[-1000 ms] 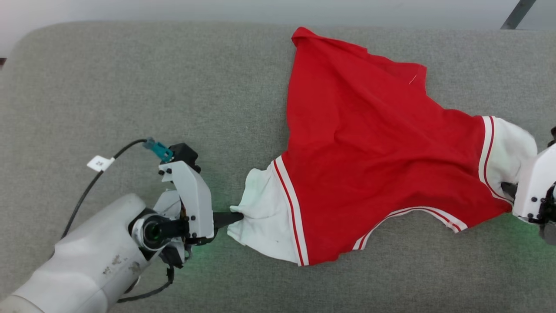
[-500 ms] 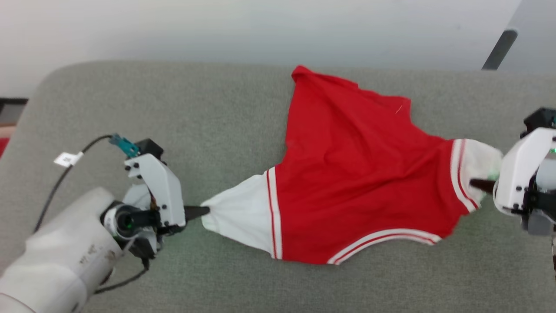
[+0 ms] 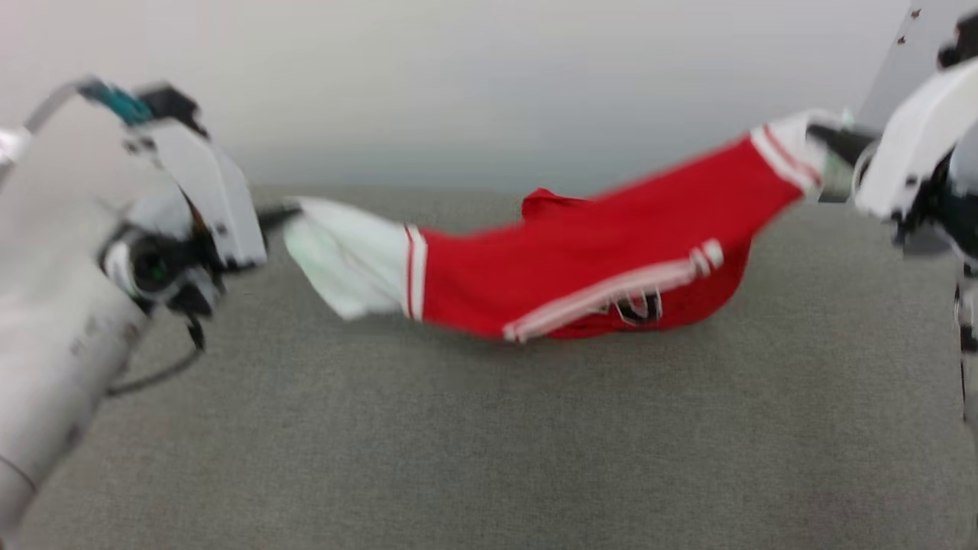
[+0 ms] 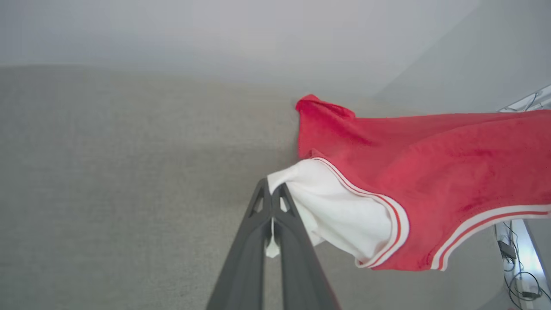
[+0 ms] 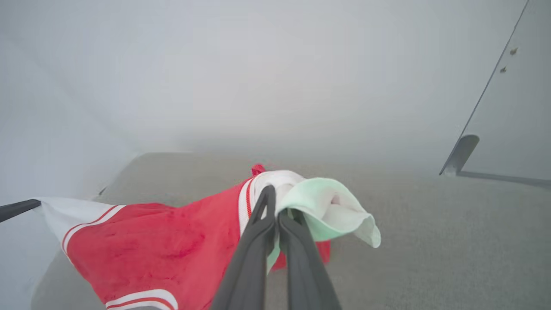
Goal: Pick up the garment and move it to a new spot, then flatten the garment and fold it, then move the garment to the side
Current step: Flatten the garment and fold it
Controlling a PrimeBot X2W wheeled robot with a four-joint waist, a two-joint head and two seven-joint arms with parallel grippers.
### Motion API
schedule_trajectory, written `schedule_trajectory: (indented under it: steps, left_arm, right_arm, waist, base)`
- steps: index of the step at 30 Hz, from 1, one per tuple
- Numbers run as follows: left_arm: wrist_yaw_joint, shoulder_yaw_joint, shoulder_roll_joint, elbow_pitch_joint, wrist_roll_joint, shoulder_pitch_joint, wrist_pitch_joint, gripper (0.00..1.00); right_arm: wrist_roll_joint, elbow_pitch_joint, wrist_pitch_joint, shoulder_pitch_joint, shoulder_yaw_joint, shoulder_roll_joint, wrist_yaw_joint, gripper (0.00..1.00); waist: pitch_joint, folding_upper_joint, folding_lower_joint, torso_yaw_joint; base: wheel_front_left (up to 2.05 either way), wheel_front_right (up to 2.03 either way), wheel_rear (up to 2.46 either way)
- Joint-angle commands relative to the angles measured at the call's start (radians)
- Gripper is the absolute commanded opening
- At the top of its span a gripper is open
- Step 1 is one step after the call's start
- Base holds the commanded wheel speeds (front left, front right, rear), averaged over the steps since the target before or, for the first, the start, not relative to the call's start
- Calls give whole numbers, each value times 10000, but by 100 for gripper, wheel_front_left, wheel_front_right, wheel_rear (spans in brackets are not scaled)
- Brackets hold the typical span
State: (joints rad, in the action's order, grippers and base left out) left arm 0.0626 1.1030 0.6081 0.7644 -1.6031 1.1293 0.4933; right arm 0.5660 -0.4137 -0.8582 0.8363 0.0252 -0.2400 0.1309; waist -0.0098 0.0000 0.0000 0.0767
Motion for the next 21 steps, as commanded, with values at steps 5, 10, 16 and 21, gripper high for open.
schedule_trajectory:
  steps: [5,10,16,21]
  left_arm:
    - [94,-271,-23,642,789,1501,-973,0]
    - [165,-410,-167,1282,1336,2616,-1809,0]
    - [254,-556,-343,2157,1906,3732,-2942,0]
    - [365,-646,-462,2816,2179,4400,-3709,0]
  right_arm:
    - [-467,-615,1884,1618,-351,135,-3,0]
    - [-759,-1422,3766,2807,-968,159,-5,0]
    - [-813,-2607,5682,4031,-1700,188,-5,0]
    - [-562,-3542,6543,4775,-2203,232,-5,0]
  waist:
    - [-187,0,0,-38]
    - [-186,0,0,-90]
    - [-147,0,0,-169]
    - [-30,0,0,-226]
  base:
    - [0,0,0]
    - [0,0,0]
    - [0,0,0]
    - [0,0,0]
